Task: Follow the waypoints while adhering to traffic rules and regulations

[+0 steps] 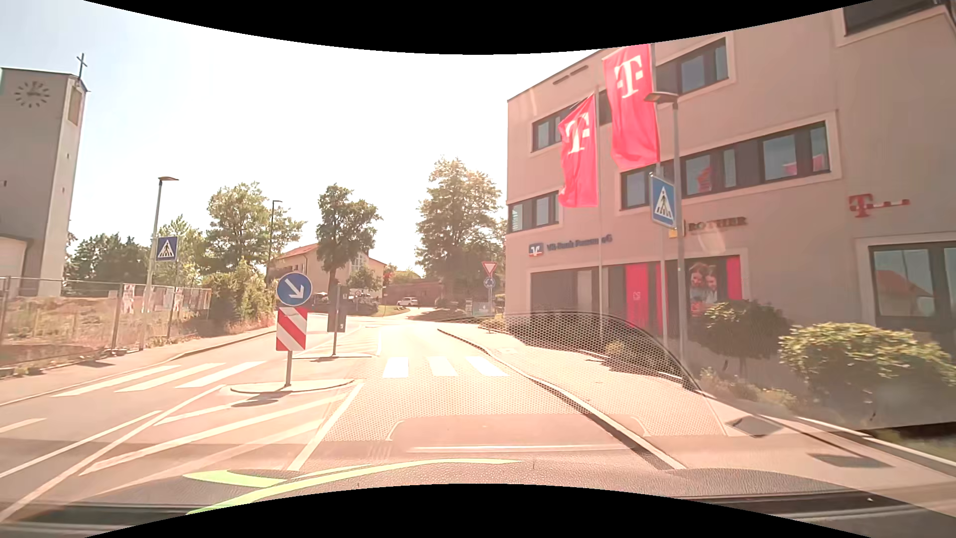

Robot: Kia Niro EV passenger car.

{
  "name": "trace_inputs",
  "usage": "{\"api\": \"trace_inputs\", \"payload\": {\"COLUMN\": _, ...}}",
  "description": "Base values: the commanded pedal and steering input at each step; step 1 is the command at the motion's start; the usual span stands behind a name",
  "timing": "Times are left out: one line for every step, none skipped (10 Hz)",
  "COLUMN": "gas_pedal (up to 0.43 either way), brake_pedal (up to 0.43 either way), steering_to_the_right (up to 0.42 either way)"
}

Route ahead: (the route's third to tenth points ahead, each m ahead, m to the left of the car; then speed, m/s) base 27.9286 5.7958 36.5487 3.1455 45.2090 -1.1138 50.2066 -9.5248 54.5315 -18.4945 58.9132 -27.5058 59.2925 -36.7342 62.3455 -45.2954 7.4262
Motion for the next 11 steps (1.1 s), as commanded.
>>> {"api": "trace_inputs", "payload": {"gas_pedal": 0.0, "brake_pedal": 0.0, "steering_to_the_right": -0.067}}
{"api": "trace_inputs", "payload": {"gas_pedal": 0.0, "brake_pedal": 0.0, "steering_to_the_right": -0.066}}
{"api": "trace_inputs", "payload": {"gas_pedal": 0.0, "brake_pedal": 0.0, "steering_to_the_right": -0.065}}
{"api": "trace_inputs", "payload": {"gas_pedal": 0.0, "brake_pedal": 0.0, "steering_to_the_right": -0.063}}
{"api": "trace_inputs", "payload": {"gas_pedal": 0.0, "brake_pedal": 0.0, "steering_to_the_right": -0.061}}
{"api": "trace_inputs", "payload": {"gas_pedal": 0.0, "brake_pedal": 0.0, "steering_to_the_right": -0.058}}
{"api": "trace_inputs", "payload": {"gas_pedal": 0.0, "brake_pedal": 0.0, "steering_to_the_right": -0.056}}
{"api": "trace_inputs", "payload": {"gas_pedal": 0.0, "brake_pedal": 0.0, "steering_to_the_right": -0.056}}
{"api": "trace_inputs", "payload": {"gas_pedal": 0.0, "brake_pedal": 0.0, "steering_to_the_right": -0.056}}
{"api": "trace_inputs", "payload": {"gas_pedal": 0.0, "brake_pedal": 0.0, "steering_to_the_right": -0.056}}
{"api": "trace_inputs", "payload": {"gas_pedal": 0.0, "brake_pedal": 0.0, "steering_to_the_right": -0.055}}
